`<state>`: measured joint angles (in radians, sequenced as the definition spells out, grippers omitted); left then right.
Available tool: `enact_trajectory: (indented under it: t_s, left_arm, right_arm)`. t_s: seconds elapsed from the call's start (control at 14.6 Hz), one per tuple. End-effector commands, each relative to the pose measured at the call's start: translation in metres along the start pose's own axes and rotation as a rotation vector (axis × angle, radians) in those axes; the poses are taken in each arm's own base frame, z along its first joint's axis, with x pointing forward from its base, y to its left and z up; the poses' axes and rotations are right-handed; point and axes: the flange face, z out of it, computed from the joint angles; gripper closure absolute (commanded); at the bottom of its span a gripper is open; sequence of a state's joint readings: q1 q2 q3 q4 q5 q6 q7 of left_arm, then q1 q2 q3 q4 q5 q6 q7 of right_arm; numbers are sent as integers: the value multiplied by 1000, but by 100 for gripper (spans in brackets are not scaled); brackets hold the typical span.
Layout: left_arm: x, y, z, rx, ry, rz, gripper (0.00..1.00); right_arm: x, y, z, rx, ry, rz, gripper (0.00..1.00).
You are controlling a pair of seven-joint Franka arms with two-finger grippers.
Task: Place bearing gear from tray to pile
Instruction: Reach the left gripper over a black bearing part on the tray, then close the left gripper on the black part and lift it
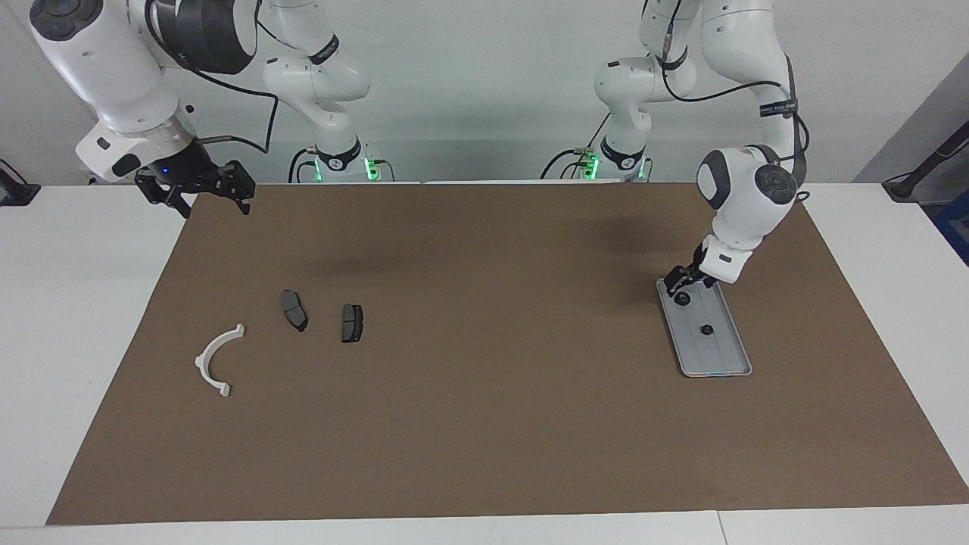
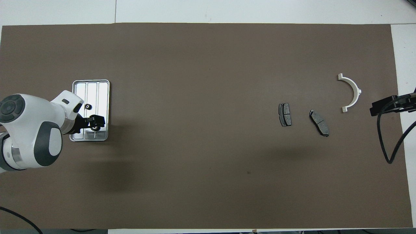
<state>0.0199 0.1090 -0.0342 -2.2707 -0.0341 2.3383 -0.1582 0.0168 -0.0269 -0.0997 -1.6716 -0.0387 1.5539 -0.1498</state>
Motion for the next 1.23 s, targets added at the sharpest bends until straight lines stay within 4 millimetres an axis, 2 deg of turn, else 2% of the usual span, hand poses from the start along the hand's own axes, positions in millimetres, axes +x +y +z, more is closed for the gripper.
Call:
enact_trajectory:
  t_s: [0.0, 0.41, 0.62, 0.68, 1.16]
  left_arm:
    - [2, -1, 8, 8, 9, 26, 0]
    - [3, 0, 16, 8, 10, 39, 7]
    - [3, 0, 17, 8, 10, 39, 32]
    - [3, 0, 17, 7, 12, 41, 37]
    - [3, 5, 17, 7, 24, 49, 43]
  right_arm:
    - [-5, 1, -2, 20, 23, 17, 0]
    - [-4, 0, -2, 20, 29, 25, 0]
    - [-3, -3, -2, 20, 29, 39, 0]
    - [-3, -4, -2, 20, 29, 37, 0]
    - [-4, -3, -1, 20, 28, 37, 0]
